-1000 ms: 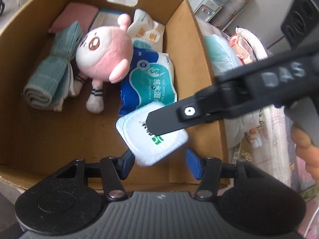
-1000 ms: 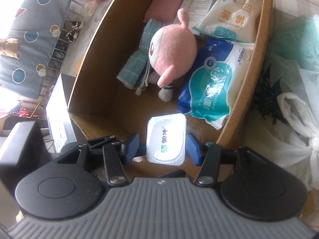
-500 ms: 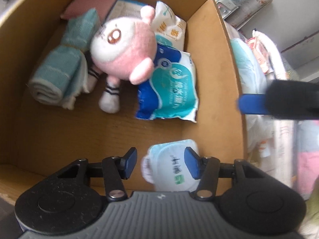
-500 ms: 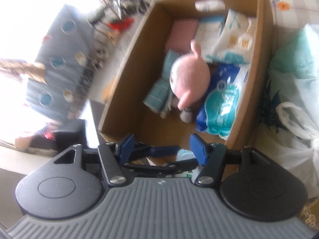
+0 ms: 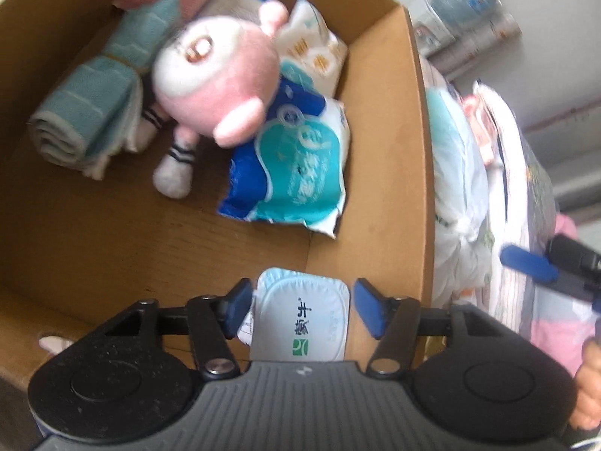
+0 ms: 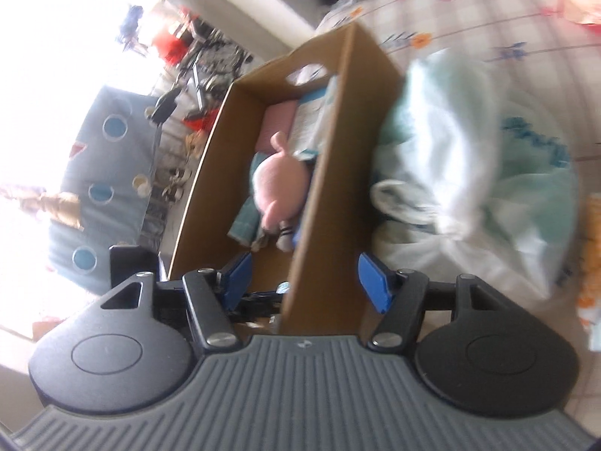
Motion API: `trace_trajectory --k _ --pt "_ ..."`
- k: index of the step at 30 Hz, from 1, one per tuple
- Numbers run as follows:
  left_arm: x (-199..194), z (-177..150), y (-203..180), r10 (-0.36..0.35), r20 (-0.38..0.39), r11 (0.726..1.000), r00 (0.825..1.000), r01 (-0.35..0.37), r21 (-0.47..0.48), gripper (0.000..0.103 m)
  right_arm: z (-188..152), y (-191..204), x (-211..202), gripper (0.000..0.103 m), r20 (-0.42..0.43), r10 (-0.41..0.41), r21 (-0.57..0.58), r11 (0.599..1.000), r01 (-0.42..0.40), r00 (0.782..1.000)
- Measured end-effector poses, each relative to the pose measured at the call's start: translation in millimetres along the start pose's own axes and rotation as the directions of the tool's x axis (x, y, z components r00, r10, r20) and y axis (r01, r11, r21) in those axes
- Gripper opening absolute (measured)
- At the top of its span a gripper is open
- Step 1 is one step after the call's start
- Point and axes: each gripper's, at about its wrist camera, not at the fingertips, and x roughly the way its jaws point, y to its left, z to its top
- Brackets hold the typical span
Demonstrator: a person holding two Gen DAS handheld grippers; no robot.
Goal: Organize soft objects
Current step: 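Reach the right tool to the orange-striped rolled towel and grasp it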
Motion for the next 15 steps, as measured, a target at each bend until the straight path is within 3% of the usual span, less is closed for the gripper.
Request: trace_trajectory --k 2,4,7,10,12,15 --pt "-14 -5 -6 0.056 0.079 0.998 0.995 -0.058 0.015 0.073 -4 -9 -17 0.064 0.052 -0.013 0.006 1.0 0.013 0.999" --pt "-30 -12 -15 0.11 0.172 0.992 0.979 -0.118 0.042 0.075 -10 -18 -35 0.066 0.108 -0.019 0.018 1.0 0.017 0.994" --pt "-52 -27 -31 0.143 0.314 0.982 0.939 -0.174 0.075 0.076 -18 -38 -67 0.068 0.191 -0.026 0.051 0.999 0.017 0.981" --pt "-67 -46 -56 0.131 0.419 0.967 0.898 -0.21 0.148 0.08 -31 -63 -95 0.071 0.257 -0.043 0.099 0.995 0.018 0.965" --pt "-70 -58 -73 0.09 0.438 0.96 0.895 -0.195 0.201 0.081 -41 -79 -109 0.072 0.283 -0.057 0.139 0.99 0.018 0.957" --pt "-67 -74 -101 -0.002 0.416 0.942 0.909 -0.138 0.306 0.081 -63 -103 -122 0.072 0.3 -0.077 0.199 0.98 0.017 0.951"
